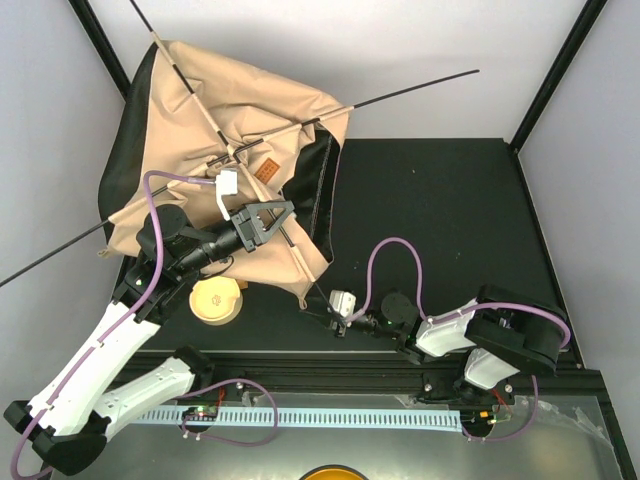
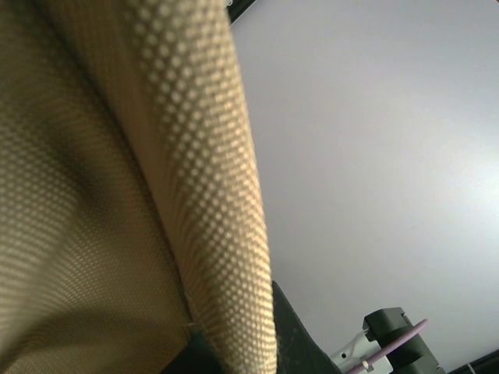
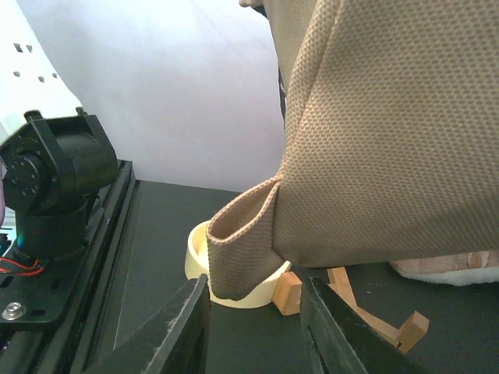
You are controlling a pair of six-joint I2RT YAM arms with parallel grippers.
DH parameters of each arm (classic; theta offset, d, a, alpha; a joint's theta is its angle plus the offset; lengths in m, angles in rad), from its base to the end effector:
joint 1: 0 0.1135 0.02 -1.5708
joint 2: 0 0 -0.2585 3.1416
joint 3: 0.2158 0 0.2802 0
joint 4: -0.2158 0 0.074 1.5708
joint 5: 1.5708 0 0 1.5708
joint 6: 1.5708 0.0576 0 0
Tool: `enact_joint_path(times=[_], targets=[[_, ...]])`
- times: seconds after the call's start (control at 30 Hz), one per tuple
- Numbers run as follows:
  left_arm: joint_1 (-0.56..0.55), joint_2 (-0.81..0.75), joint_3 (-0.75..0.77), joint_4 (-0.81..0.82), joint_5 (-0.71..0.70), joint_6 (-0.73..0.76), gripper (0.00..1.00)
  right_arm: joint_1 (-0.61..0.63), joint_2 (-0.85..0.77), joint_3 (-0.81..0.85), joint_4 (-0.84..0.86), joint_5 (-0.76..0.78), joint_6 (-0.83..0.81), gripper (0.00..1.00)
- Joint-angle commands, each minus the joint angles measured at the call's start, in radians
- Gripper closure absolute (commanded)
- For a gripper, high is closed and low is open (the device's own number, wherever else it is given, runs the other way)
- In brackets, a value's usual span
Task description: Set up the pet tent
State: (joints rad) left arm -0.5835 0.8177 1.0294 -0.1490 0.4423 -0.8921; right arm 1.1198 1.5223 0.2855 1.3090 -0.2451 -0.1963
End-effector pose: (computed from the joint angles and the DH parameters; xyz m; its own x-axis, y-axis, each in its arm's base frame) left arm 0.1734 -0.1440 0.4262 -0.6323 -0.4256 -0.6474 0.5771 0.2989 -0.7600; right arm 0.1110 0.2612 0.1422 0.2217 0.0237 -0.9748 -0.9537 0.2138 -0.2117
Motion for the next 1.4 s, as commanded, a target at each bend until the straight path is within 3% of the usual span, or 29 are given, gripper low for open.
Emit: enact_joint_path(times=[0.0, 0.27, 0.43, 0.6, 0.93, 1.1, 1.37], targets=[[0.007, -0.023, 0.026, 0.071, 0.006, 0.03, 0.98, 0.005, -0.019, 0.023, 0.055, 0.008, 0.005, 0.64], [0.006, -0.028, 0.023, 0.075, 0.004, 0.028, 0.99, 0.006, -0.021, 0.033, 0.041, 0.015, 0.016, 0.78], [0.005, -0.029, 0.025, 0.075, 0.004, 0.03, 0.98, 0.005, -0.021, 0.031, 0.025, 0.017, 0.011, 0.81], [0.005, -0.028, 0.024, 0.066, -0.002, 0.04, 0.98, 0.006, -0.048, 0.03, -0.023, 0.015, 0.004, 0.98], [0.009, -0.005, 0.063, -0.004, -0.034, 0.197, 0.98, 0.005, -0.155, -0.015, -0.175, -0.016, 0.031, 0.99], [0.01, 0.028, 0.088, -0.023, 0.013, 0.323, 0.98, 0.006, -0.213, 0.008, -0.384, -0.013, 0.053, 0.99], [0.014, 0.063, 0.119, -0.042, 0.059, 0.48, 0.98, 0.005, -0.25, 0.009, -0.518, -0.034, 0.069, 0.99]])
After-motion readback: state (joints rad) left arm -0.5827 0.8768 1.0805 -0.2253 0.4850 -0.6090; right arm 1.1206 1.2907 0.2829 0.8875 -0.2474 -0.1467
